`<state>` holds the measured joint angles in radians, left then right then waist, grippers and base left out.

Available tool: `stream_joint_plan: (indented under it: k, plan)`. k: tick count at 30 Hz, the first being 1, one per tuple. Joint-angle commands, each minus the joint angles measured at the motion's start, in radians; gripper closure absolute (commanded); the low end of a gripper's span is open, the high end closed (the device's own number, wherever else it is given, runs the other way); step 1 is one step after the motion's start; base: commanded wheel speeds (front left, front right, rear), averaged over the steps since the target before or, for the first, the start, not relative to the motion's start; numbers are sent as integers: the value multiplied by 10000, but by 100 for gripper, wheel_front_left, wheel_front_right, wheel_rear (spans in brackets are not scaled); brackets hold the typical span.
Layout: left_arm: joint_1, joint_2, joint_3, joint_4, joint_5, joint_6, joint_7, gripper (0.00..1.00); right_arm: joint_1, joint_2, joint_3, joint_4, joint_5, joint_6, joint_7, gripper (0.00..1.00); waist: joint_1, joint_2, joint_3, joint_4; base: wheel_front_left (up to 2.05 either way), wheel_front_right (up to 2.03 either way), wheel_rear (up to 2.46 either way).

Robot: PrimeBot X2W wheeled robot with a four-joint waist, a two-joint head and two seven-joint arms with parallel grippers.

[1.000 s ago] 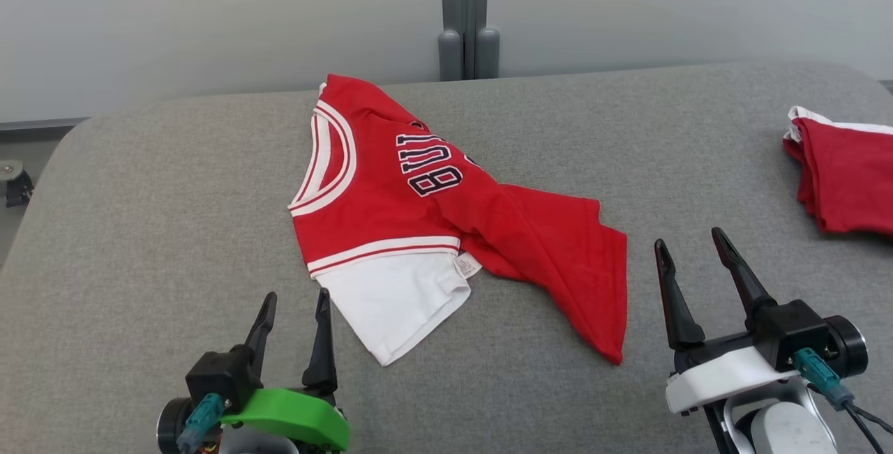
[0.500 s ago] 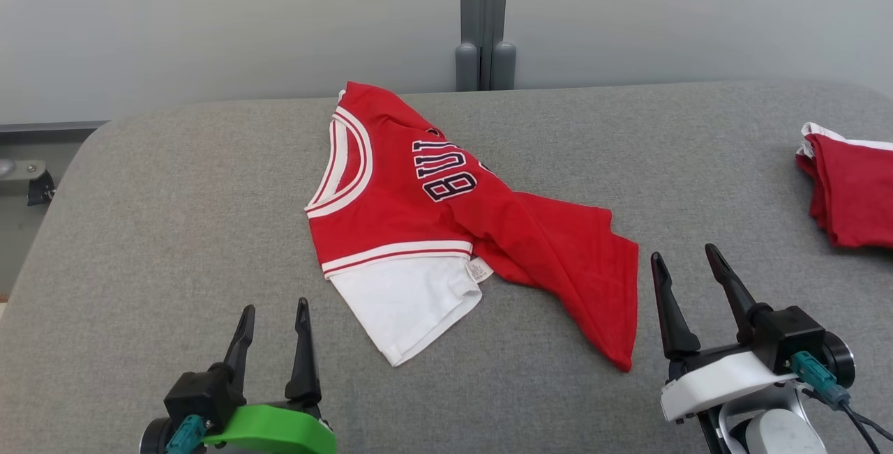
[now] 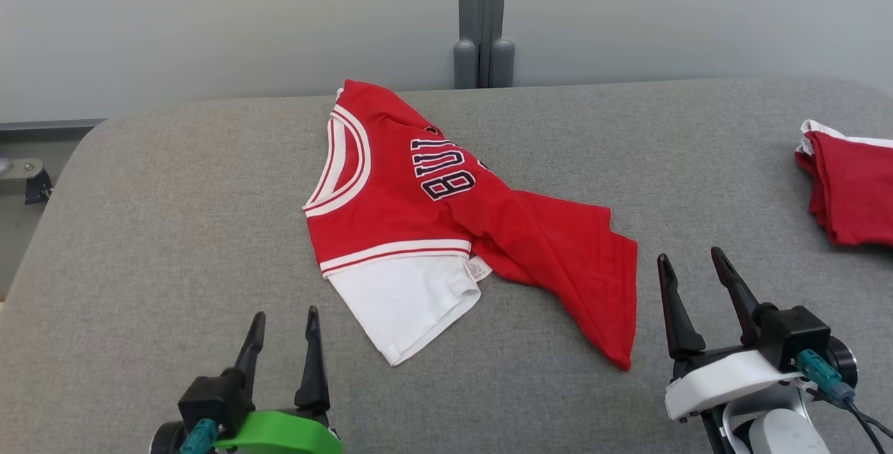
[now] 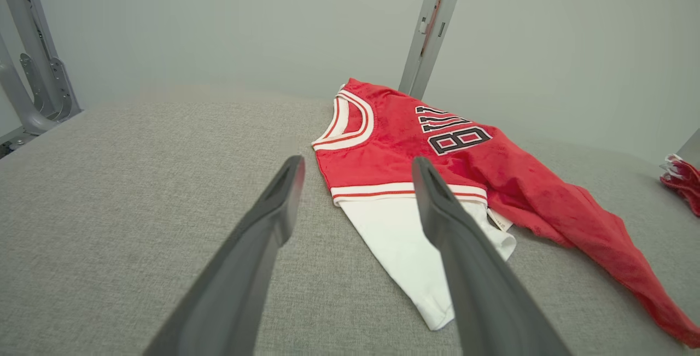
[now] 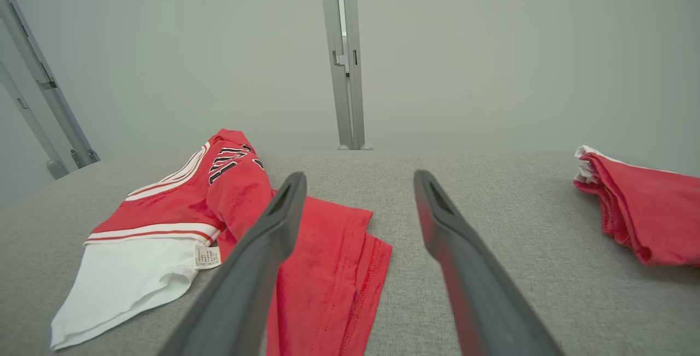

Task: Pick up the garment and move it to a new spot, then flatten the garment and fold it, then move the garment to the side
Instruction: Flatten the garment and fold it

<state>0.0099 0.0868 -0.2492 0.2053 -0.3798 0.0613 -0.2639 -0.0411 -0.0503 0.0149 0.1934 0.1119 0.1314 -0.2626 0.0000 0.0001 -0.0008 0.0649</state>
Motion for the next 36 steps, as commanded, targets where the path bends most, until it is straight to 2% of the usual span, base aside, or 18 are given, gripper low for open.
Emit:
stream_joint_plan:
  k: [1,6,11,16,29,30,31,32,33,36]
  plan:
    - [133,-12,-99,150,56,-86,12,0,-18,-6,-5,53,40,-16,-30,0,0,-1,9,-13,0,0,0]
    - [-131,-100,-645,712,24,-277,481,0,89,-6,93,193,78,-16,-30,0,0,-1,92,-111,0,0,0]
    - [-453,-236,-1035,1559,-433,-352,1422,0,115,-7,208,231,100,-16,-30,0,0,-1,235,-343,0,0,0]
    - [-964,-307,-1115,2518,-981,-134,2008,0,8,-8,325,252,136,-16,-30,0,0,-1,446,-703,0,0,0]
    - [-2018,-350,-1470,4284,-1848,234,2047,0,-34,-8,418,279,125,-16,-30,0,0,-1,847,-1463,0,0,0]
    - [-2066,-353,-1552,4390,-1948,248,2010,6,10,-6,425,293,103,-16,-30,0,0,-1,871,-1487,0,0,0]
    - [-2101,-355,-1607,4459,-2013,241,1997,22,55,-6,443,311,88,-16,-30,0,0,-1,888,-1502,0,0,0]
    - [-2185,-367,-1749,4600,-2164,186,1942,70,152,-6,465,377,51,-16,-30,0,0,-1,930,-1510,0,0,0]
    - [-2222,-373,-1829,4633,-2257,137,1879,100,193,-6,472,429,24,-16,-30,0,0,-1,951,-1499,0,0,0]
    - [-2316,-362,-1880,4572,-2436,115,1508,100,361,-6,516,610,22,-16,-30,0,0,-1,984,-1405,0,0,0]
